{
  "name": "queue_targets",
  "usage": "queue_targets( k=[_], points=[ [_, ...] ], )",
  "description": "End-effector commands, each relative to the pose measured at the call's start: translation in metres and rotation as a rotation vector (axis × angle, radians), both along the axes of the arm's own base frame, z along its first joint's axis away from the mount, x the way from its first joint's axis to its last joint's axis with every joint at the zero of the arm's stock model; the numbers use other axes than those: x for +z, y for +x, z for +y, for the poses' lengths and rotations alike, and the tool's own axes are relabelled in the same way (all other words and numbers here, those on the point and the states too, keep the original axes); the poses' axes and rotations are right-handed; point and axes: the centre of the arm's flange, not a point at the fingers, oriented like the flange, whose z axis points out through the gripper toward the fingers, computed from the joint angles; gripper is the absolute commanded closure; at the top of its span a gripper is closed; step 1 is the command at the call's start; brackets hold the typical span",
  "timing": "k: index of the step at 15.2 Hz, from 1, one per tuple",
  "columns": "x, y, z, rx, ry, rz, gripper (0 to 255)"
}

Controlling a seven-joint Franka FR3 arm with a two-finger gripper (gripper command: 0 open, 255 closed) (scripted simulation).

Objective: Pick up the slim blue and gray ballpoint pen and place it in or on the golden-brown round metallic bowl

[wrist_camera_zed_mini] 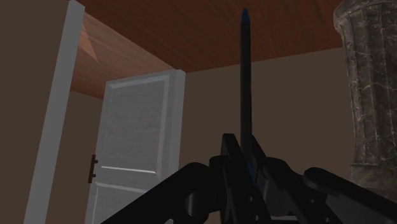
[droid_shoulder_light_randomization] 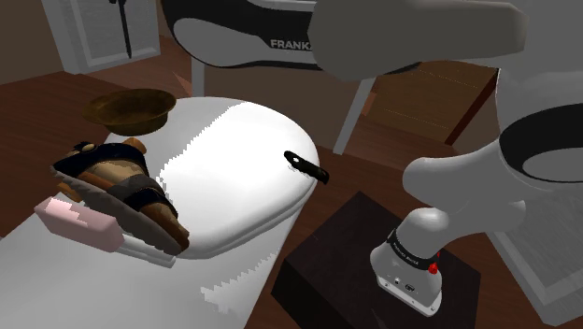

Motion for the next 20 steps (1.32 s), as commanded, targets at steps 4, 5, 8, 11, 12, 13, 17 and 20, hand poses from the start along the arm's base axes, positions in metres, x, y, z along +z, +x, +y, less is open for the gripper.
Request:
queue_targets(
  k=[4, 5, 8, 11, 12, 13, 17, 20],
  points=[
    [-0.026, 0.0, 0.001, 0.0, 0.0, 0.0, 255],
    [-0.032, 0.0, 0.001, 0.0, 0.0, 0.0, 255],
    [-0.047, 0.0, 0.001, 0.0, 0.0, 0.0, 255],
    [-0.063, 0.0, 0.001, 0.0, 0.0, 0.0, 255],
    [-0.069, 0.0, 0.001, 0.0, 0.0, 0.0, 255],
    [-0.074, 0.0, 0.001, 0.0, 0.0, 0.0, 255],
    [-0.082, 0.0, 0.001, 0.0, 0.0, 0.0, 255],
    [-0.082, 0.0, 0.001, 0.0, 0.0, 0.0, 255]
  ],
)
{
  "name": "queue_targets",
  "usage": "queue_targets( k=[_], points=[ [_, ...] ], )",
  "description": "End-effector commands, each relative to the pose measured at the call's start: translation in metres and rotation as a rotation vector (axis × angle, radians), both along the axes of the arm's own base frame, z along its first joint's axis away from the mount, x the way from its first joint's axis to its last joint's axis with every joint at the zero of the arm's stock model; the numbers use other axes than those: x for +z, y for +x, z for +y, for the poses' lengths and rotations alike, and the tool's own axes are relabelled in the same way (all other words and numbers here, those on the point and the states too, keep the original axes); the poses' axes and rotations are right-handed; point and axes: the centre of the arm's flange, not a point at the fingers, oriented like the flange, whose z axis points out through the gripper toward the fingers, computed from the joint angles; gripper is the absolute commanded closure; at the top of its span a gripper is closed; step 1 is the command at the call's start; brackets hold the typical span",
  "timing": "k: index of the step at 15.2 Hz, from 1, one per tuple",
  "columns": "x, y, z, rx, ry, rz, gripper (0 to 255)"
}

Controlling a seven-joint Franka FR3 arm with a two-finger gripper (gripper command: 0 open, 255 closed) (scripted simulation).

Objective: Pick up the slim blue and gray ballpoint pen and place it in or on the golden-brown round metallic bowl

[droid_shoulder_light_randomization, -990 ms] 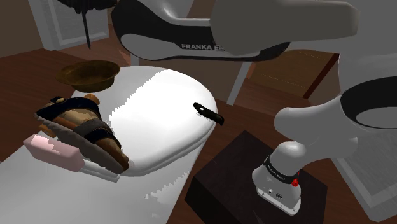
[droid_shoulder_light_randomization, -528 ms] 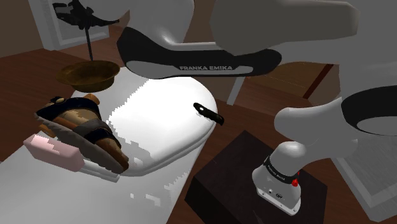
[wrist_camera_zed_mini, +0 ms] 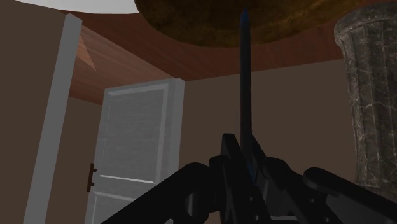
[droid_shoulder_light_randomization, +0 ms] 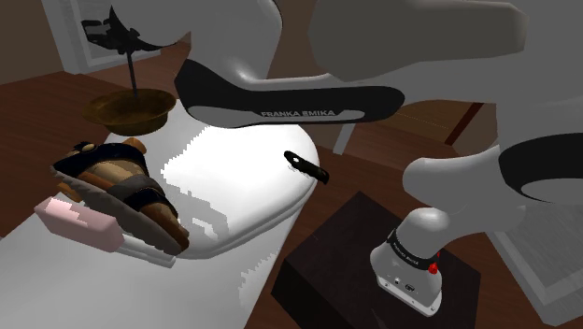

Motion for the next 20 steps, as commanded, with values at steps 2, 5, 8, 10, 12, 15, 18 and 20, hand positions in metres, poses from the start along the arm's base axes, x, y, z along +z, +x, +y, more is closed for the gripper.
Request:
queue_targets(
  k=[2, 5, 8, 10, 12, 15, 18, 20],
  points=[
    [0.0, 0.0, 0.0, 0.0, 0.0, 0.0, 255],
    [0.0, 0.0, 0.0, 0.0, 0.0, 0.0, 0],
    [0.0, 0.0, 0.0, 0.0, 0.0, 0.0, 0],
    [0.013, -0.023, 0.001, 0.0, 0.0, 0.0, 0],
    [0.026, -0.043, 0.002, 0.0, 0.0, 0.0, 0],
    [0.026, -0.043, 0.002, 0.0, 0.0, 0.0, 0],
    [0.026, -0.043, 0.002, 0.0, 0.0, 0.0, 0],
    [0.025, -0.043, 0.002, 0.0, 0.0, 0.0, 0]
  ],
)
